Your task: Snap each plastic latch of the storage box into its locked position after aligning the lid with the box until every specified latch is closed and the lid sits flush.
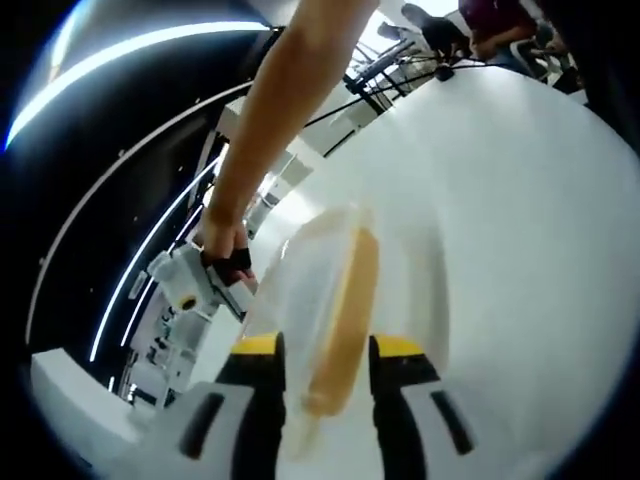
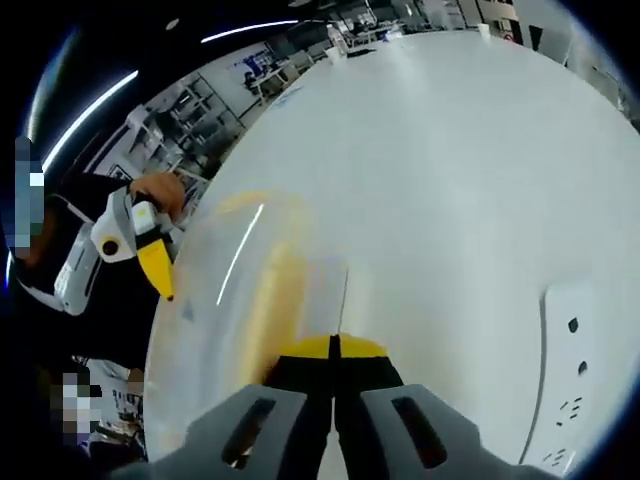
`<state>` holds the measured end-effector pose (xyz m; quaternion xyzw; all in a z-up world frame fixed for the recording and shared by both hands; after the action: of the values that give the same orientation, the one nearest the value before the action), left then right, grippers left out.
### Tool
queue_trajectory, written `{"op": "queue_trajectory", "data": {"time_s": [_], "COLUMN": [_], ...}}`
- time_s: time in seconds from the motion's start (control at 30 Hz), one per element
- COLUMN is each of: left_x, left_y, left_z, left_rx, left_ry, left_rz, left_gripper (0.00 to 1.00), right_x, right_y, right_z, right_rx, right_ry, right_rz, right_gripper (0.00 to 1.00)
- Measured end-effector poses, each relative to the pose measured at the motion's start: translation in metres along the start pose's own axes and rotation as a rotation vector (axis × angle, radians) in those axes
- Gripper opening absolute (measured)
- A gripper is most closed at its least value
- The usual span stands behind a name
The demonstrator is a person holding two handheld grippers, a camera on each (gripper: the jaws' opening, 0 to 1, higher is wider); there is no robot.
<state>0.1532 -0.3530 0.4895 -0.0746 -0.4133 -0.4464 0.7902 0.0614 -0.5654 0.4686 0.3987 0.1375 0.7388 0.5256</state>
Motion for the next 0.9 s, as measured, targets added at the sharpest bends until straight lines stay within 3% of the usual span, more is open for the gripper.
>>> {"op": "queue_trajectory", "data": {"time_s": [0.13,0.2,0.27,0.47,0.67,0.73,0.8,0.9], "left_x": [0.002,0.004,0.006,0.008,0.008,0.012,0.016,0.021], "left_y": [-0.001,-0.003,-0.002,-0.002,0.009,0.017,0.025,0.038], "left_z": [0.0,0.002,0.003,0.005,0.008,0.009,0.009,0.007], "left_rx": [-0.008,-0.015,-0.025,-0.032,-0.097,-0.127,-0.145,-0.192], "left_ry": [-0.004,0.014,0.043,0.061,0.131,0.166,0.179,0.298], "left_rz": [0.0,0.006,0.017,0.022,0.042,0.069,0.089,0.128], "left_gripper": [0.32,0.32,0.32,0.3,0.23,0.24,0.27,0.3], "right_x": [0.001,0.0,0.0,0.005,0.021,0.027,0.037,0.059], "right_y": [0.0,0.0,0.003,0.018,0.04,0.048,0.056,0.072], "right_z": [0.0,0.001,0.003,0.016,0.027,0.027,0.026,0.02], "right_rx": [-0.013,-0.032,-0.074,-0.152,-0.252,-0.255,-0.307,-0.395], "right_ry": [0.001,0.043,0.172,0.28,0.357,0.387,0.398,0.404], "right_rz": [-0.007,-0.023,-0.009,-0.145,-0.343,-0.438,-0.496,-0.613], "right_gripper": [0.0,0.0,0.0,0.01,0.07,0.12,0.16,0.19]}}
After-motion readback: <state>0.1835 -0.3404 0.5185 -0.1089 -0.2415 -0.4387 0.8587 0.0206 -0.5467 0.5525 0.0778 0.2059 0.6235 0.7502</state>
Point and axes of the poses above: the point that each gripper's makers call its tool centre point, and the gripper's own axes: y roughly backward along the fingers, x roughly to its left, z roughly out of its top, the point moved 9 cm from there along y, roughly backward along the fingers, and after that the axes turned 12 degrees about -x, right-handed, at the moved point
